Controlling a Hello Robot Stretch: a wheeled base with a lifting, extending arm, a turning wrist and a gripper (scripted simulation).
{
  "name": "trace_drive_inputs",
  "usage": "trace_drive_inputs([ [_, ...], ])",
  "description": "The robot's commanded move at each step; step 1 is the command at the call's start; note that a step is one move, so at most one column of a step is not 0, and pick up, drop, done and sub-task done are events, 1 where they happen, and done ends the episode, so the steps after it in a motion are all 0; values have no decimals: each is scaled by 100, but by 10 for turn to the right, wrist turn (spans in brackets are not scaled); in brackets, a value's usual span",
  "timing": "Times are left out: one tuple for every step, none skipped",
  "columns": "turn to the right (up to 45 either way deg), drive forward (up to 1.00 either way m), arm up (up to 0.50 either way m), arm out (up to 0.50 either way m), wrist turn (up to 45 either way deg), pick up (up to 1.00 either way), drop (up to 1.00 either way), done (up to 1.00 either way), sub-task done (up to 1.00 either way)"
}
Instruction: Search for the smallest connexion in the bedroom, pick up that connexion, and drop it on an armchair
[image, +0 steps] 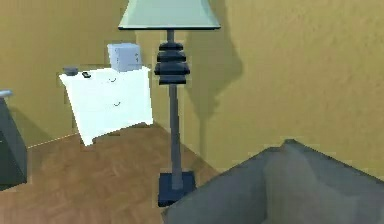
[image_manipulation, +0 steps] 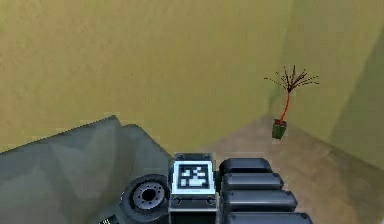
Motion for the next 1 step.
trace_drive_inputs([
  [-450, 0, 0, 0, 0, 0, 0, 0, 0],
])
